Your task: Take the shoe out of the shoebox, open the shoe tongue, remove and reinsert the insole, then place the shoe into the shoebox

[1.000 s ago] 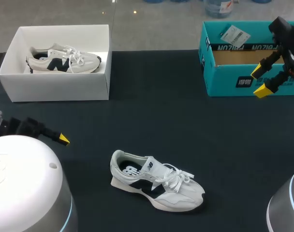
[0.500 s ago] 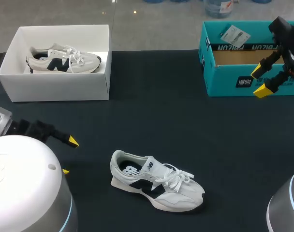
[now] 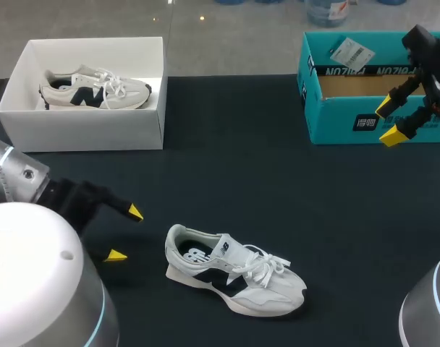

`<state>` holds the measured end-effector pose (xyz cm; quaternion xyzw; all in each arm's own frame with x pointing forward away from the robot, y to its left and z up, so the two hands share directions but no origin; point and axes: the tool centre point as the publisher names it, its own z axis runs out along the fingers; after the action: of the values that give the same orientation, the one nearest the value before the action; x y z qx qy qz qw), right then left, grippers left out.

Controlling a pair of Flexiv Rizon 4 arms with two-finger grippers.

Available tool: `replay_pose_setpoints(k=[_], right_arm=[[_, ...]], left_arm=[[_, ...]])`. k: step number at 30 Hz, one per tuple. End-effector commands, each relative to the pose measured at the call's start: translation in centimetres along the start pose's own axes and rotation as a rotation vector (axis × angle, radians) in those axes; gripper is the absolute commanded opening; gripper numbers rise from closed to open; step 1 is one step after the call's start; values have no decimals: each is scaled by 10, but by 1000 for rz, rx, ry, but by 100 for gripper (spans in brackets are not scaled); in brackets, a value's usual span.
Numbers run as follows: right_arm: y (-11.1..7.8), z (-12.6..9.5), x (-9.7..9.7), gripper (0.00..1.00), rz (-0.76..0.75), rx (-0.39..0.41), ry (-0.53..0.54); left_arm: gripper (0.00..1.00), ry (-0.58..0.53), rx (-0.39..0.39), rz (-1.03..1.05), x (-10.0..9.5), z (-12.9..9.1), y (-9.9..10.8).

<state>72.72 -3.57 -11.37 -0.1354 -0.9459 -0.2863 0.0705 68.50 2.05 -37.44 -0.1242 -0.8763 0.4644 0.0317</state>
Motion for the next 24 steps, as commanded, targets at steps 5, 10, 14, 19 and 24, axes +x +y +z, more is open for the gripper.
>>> replay_pose_setpoints(k=[5,10,14,19,24], right_arm=[[1,1,-1,100,0,3,1],[1,1,-1,100,0,3,1],[1,1,-1,100,0,3,1],[1,1,-1,100,0,3,1],[1,1,-1,100,0,3,1]], left_arm=[[100,26,28,27,-13,31,1],[100,34,37,43,-17,40,-6],[100,48,45,57,-19,46,-13],[100,73,43,68,-18,56,-18],[100,100,37,71,-14,69,-20]])
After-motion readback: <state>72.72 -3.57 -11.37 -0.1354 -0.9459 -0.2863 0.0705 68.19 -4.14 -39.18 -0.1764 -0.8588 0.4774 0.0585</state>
